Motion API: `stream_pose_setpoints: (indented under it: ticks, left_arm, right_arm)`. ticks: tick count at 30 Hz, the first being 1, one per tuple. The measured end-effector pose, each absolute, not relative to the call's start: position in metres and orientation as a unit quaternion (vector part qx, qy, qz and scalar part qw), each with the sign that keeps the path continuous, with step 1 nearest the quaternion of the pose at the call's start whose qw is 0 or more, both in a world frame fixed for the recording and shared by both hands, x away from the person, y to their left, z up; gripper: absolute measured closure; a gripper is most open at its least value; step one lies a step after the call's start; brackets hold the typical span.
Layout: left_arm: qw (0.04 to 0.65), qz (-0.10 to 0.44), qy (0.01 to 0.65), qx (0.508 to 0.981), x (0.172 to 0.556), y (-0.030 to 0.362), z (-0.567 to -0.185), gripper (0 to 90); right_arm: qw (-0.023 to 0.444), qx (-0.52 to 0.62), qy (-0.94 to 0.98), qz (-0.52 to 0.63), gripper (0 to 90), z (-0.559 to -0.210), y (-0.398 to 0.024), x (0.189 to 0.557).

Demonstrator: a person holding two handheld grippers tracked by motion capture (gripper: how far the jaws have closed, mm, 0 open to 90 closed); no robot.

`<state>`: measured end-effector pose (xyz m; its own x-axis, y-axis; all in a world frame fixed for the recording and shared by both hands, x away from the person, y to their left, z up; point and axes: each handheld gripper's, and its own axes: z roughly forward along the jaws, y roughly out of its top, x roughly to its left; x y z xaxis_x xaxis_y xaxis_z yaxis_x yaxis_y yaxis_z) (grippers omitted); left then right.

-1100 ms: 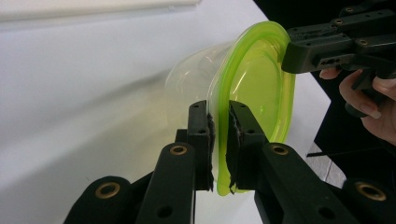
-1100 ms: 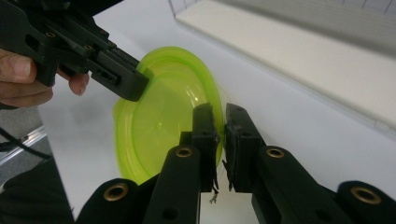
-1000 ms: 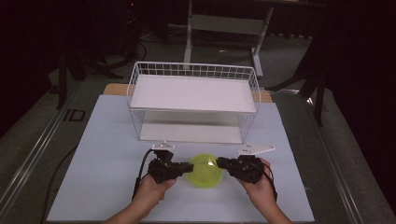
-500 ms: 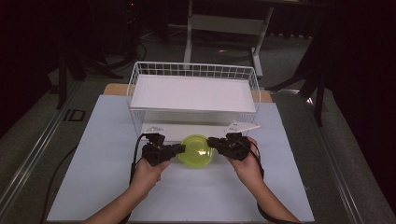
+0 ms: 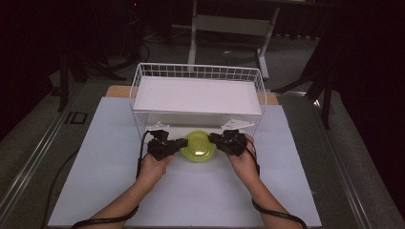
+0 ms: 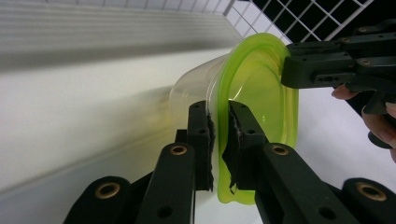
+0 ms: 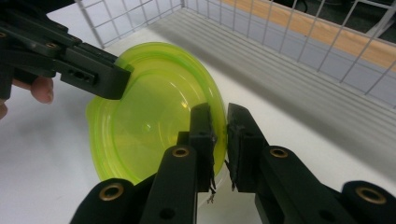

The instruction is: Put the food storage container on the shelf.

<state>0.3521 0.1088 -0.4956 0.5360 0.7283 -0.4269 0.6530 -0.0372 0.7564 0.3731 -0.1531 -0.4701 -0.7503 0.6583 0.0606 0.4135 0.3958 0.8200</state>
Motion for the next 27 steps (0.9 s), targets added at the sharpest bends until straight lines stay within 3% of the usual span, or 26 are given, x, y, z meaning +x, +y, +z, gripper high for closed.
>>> stream_pose_setpoints:
  ticks: [8,16,20,23,27]
  left_arm:
    - [0.516,0.061,0.471,0.712,0.364,0.108,-0.501,81.5]
    - [0.530,0.051,0.480,0.697,0.373,0.110,-0.504,81.0]
    - [0.529,0.073,0.473,0.701,0.373,0.106,-0.503,80.4]
    - [0.527,0.085,0.476,0.699,0.374,0.105,-0.502,79.4]
    - [0.529,0.095,0.476,0.696,0.376,0.105,-0.505,77.9]
  right_arm:
    - [0.181,0.317,0.819,0.443,81.1,-0.476,-0.150,0.382]
    - [0.192,0.327,0.805,0.456,80.2,-0.477,-0.149,0.389]
    - [0.205,0.335,0.796,0.460,71.7,-0.479,-0.149,0.388]
    - [0.211,0.341,0.793,0.459,72.4,-0.481,-0.150,0.389]
    - [0.234,0.346,0.786,0.456,66.6,-0.484,-0.148,0.387]
